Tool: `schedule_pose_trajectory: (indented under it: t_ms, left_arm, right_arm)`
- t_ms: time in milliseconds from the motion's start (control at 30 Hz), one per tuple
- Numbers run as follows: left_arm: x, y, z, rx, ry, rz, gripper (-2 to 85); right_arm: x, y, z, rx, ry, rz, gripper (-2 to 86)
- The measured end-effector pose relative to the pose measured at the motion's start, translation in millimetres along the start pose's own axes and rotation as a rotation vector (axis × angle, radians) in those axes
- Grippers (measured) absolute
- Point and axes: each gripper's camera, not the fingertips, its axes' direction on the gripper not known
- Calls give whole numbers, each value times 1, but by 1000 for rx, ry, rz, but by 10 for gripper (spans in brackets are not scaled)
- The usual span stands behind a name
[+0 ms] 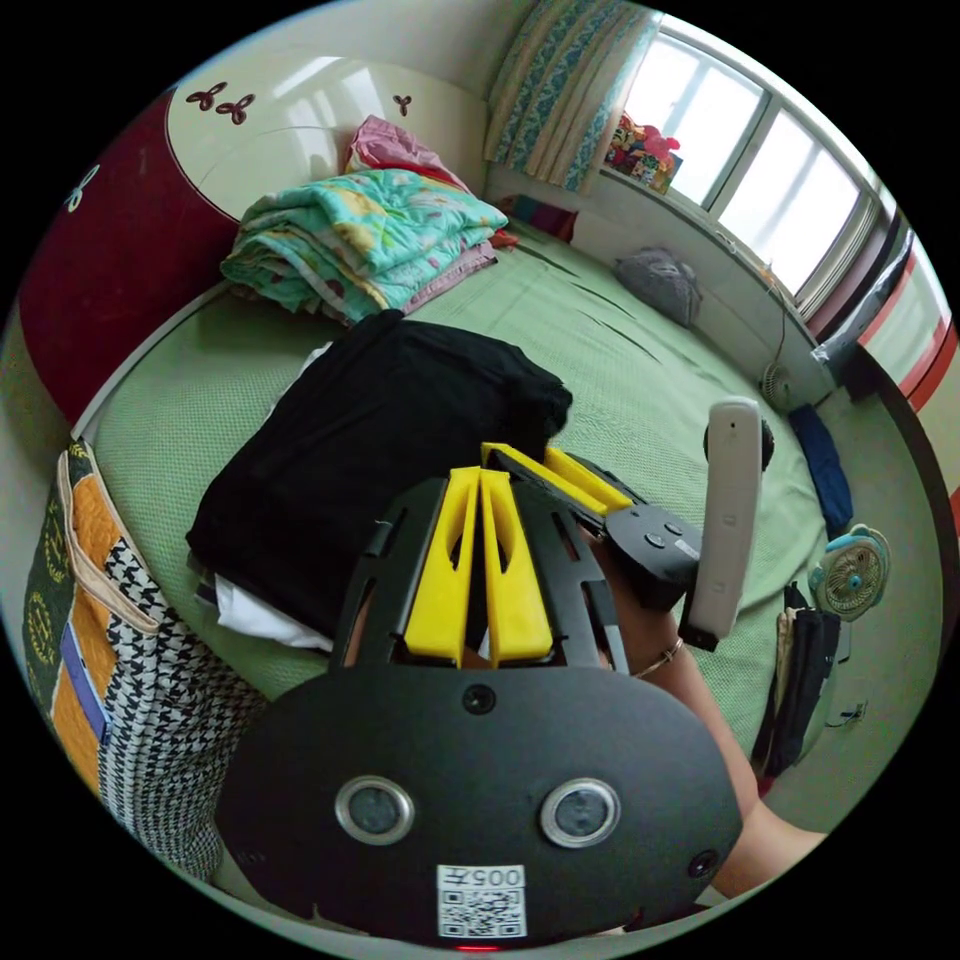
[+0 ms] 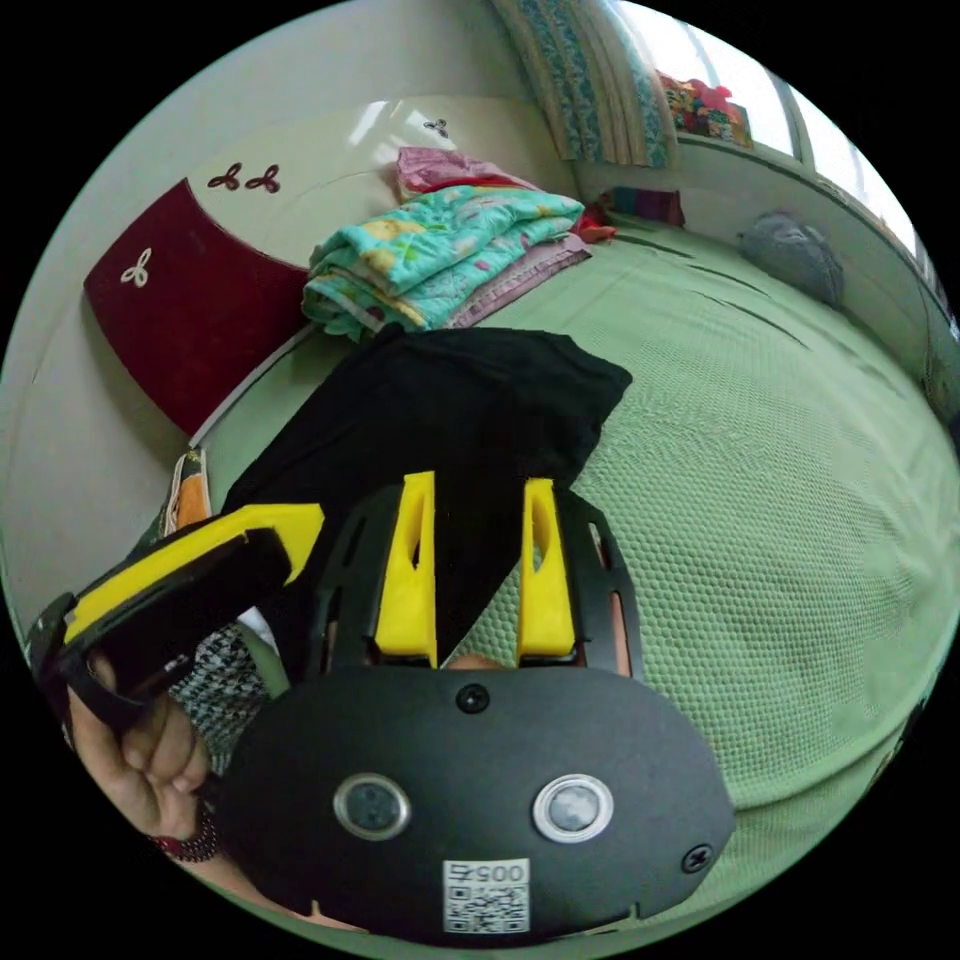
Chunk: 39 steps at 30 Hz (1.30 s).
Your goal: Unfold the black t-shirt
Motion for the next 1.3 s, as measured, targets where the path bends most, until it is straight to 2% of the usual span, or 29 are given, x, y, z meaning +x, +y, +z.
schedule_pose_trajectory:
  t_ms: [100,300,500,567,700,867,967,1067,1233,1300]
  left_arm:
    - [4,-5,5,6,21,-5,-7]
    - [23,-15,19,-13,-4,13,-7]
    - [47,-23,32,-7,26,5,-7]
    - [57,-24,38,-21,30,3,-7]
    - [88,-26,51,-36,69,40,-7]
    - [140,-29,73,-86,74,141,-7]
    - [177,-31,90,-129,75,207,-7]
    - [213,-30,105,-172,86,283,-7]
    - [278,-22,128,-212,46,411,-7]
    - [297,-18,139,-239,36,452,-7]
  right_arm:
    - [2,-2,4,40,31,9,102]
    - [15,-19,13,51,47,70,25]
    - [5,-23,-26,130,219,-16,-4]
    - [25,-26,-48,146,313,-1,-5]
    - [92,-27,-78,65,250,106,-5]
    - [165,-32,-98,-34,606,39,-3]
    - [209,-42,-103,-132,692,183,19]
    - [218,-25,-132,-122,632,307,58]
    - [191,35,-169,-48,526,409,46]
    - [189,51,-167,-97,546,435,48]
